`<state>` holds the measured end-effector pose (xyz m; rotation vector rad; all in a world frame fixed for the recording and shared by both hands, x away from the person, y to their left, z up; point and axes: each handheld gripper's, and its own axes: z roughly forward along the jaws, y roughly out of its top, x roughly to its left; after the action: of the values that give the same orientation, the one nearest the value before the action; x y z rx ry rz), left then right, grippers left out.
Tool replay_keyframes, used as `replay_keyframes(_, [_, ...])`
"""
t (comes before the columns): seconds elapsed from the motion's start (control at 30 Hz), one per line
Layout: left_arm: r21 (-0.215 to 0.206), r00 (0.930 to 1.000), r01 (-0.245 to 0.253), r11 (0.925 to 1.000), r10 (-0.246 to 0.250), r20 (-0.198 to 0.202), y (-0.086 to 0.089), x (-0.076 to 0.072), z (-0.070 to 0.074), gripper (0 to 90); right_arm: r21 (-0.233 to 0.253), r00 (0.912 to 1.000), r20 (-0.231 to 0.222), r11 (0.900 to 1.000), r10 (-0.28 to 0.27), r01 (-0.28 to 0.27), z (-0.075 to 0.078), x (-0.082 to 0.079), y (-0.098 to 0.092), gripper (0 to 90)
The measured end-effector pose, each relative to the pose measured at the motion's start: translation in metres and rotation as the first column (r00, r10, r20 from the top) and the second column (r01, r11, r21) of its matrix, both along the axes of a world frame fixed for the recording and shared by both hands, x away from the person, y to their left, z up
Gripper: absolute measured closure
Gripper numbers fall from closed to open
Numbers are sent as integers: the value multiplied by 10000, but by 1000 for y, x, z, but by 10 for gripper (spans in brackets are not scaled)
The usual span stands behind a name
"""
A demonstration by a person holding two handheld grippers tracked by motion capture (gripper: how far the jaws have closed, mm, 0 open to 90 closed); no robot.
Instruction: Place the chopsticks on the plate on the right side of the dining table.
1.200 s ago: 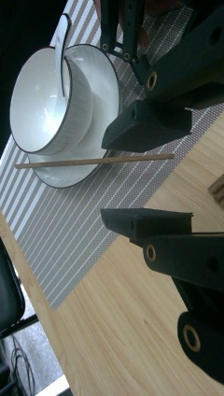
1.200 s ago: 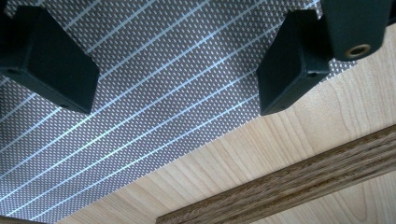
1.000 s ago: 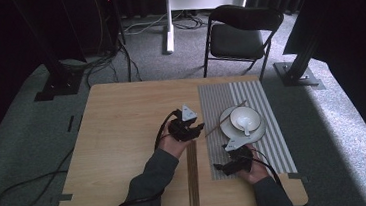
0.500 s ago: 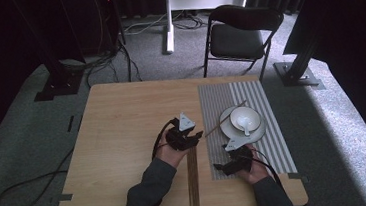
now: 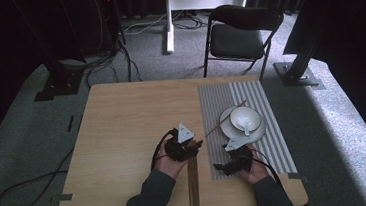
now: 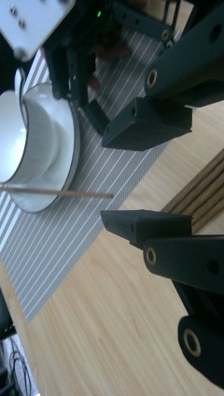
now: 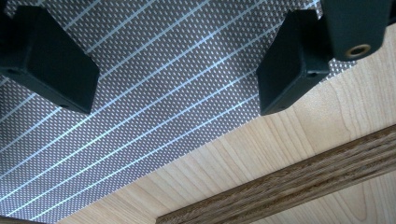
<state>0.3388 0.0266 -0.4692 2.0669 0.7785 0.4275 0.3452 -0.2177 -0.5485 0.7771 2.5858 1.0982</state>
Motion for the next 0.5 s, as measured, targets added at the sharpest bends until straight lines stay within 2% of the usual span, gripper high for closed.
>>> replay_keyframes(0.13, [176, 9998, 149, 9997, -147, -93, -1, -5, -1, 586, 1, 10000, -6, 10000, -3, 3, 0, 0, 0, 118])
replay_keyframes(0.2, [143, 9994, 211, 9997, -207, -279, -1, -6, -2, 585, 1, 10000, -5, 10000, -2, 2, 0, 0, 0, 119])
replay_keyframes(0.33, [286, 9991, 313, 9991, -304, -302, -2, -10, -4, 585, 2, 10000, -4, 10000, -3, 3, 0, 0, 0, 119])
replay_keyframes(0.5, [467, 9987, 220, 9987, -198, -478, 1, -18, -7, 585, 5, 10000, -1, 10000, -3, 3, 0, 0, 0, 119])
